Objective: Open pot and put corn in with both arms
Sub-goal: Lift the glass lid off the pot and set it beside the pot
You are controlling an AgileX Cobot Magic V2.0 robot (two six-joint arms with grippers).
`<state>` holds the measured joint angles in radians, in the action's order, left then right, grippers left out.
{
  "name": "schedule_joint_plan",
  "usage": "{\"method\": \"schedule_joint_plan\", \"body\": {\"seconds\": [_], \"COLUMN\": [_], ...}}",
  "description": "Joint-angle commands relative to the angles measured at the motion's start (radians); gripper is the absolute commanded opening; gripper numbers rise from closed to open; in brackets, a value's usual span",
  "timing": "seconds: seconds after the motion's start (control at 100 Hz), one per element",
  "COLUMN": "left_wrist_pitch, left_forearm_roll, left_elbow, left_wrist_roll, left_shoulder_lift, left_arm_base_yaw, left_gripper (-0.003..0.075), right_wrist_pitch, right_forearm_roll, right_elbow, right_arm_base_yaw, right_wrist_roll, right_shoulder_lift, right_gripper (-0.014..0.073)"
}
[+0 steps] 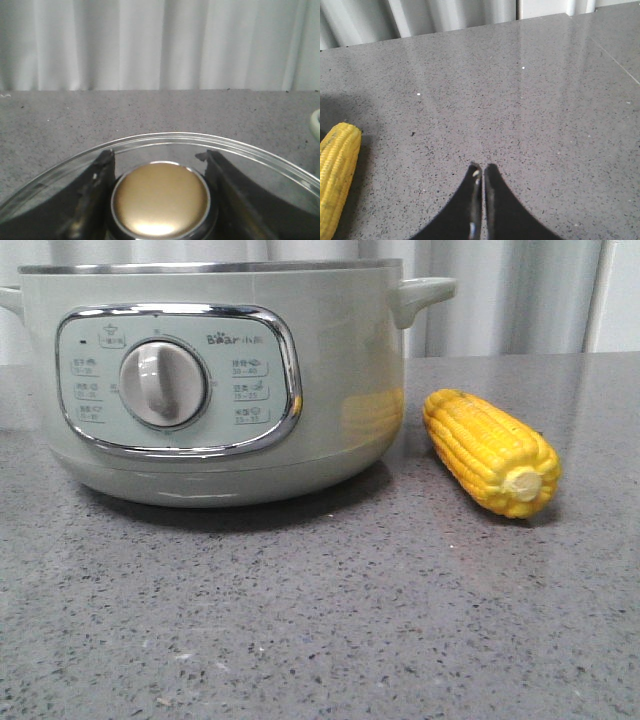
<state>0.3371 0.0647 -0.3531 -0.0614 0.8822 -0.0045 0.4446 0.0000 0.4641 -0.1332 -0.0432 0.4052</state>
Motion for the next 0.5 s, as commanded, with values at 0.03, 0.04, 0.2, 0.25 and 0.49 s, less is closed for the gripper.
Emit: {"method": "schedule_joint_plan", "body": {"seconds": [0.03, 0.04, 0.2, 0.25, 0.49], "left_wrist_pitch": [0.203, 0.203, 0.256, 0.279, 0.355], "left_forearm_roll": [0.001, 0.001, 0.001, 0.001, -0.006], "left_elbow": [-0.038, -0.038, -0.038, -0.038, -0.038], "left_wrist_roll": [0.015, 0.015, 0.015, 0.015, 0.015], "left_shoulder_lift": [0.056, 0.06, 0.168, 0.196, 0.29], "left_arm_base_yaw": [-0.011, -0.011, -0.011, -0.011, -0.011], "left_gripper": [-0.002, -0.002, -0.002, -0.002, -0.002], "right_wrist_pitch": [-0.074, -0.074, -0.068, -0.064, -0.011], "right_forearm_roll": [-0.007, -0.007, -0.007, 0.0, 0.077], "right_elbow": [0.026, 0.026, 0.026, 0.026, 0.064], "right_arm_base_yaw": [0.002, 0.002, 0.002, 0.002, 0.005], "right_wrist_roll": [0.011, 0.011, 0.011, 0.011, 0.011], "right_shoulder_lift": [0.013, 0.013, 0.013, 0.017, 0.084], "right_gripper": [-0.0074, -0.0074, -0.0074, -0.0074, -0.0074]}}
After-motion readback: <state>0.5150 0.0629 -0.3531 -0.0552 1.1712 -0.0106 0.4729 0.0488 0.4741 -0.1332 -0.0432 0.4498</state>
